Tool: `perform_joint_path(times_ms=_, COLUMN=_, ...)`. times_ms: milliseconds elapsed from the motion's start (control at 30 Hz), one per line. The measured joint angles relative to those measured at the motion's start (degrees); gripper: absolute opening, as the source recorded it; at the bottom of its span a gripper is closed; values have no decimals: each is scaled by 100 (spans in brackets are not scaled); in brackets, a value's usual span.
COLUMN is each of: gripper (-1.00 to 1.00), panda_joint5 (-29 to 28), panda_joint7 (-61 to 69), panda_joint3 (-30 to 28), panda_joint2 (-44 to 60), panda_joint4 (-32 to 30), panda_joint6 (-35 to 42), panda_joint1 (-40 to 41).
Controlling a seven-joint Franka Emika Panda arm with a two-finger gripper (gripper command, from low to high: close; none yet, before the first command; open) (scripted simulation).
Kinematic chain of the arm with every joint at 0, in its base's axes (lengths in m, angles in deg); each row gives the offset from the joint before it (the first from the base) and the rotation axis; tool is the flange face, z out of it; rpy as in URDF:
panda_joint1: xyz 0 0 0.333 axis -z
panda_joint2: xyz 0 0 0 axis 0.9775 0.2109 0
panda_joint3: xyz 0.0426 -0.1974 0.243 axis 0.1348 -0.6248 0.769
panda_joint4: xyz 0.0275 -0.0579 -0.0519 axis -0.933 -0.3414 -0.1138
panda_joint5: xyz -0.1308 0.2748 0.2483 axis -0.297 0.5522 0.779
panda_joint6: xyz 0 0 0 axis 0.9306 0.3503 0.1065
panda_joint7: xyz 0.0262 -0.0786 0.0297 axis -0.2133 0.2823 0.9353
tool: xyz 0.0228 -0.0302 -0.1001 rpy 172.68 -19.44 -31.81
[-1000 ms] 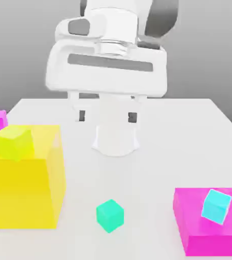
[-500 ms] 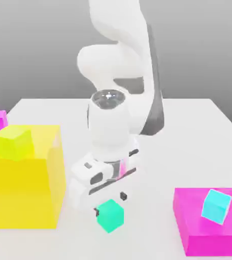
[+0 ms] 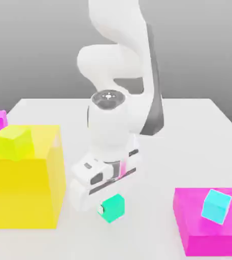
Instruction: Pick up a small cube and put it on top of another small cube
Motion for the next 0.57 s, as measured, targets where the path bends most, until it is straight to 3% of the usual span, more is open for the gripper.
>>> perform_joint_path(times_ms=300, gripper=-100, panda_joint5=-34, panda_joint7=-1471, panda_joint3=950, panda_joint2=-500, panda_joint4=1701, panda_joint6=2196, panda_joint1=-1694)
perform_joint_path(times_ms=400, gripper=-100, panda_joint5=-109, panda_joint7=-1730, panda_joint3=965, panda_joint2=-197, panda_joint4=1865, panda_joint6=2061, panda_joint1=-2301)
perform_joint_path(times_ms=433, gripper=-100, panda_joint5=-137, panda_joint7=-1766, panda_joint3=882, panda_joint2=-20, panda_joint4=1841, panda_joint6=1862, panda_joint1=-2152)
perform_joint_path(times_ms=467, gripper=100, panda_joint5=-165, panda_joint7=-1794, panda_joint3=855, panda_joint2=143, panda_joint4=1812, panda_joint6=1670, panda_joint1=-2126)
perform_joint_path(times_ms=567, gripper=100, panda_joint5=-165, panda_joint7=-1793, panda_joint3=855, panda_joint2=143, panda_joint4=1812, panda_joint6=1670, panda_joint1=-2125)
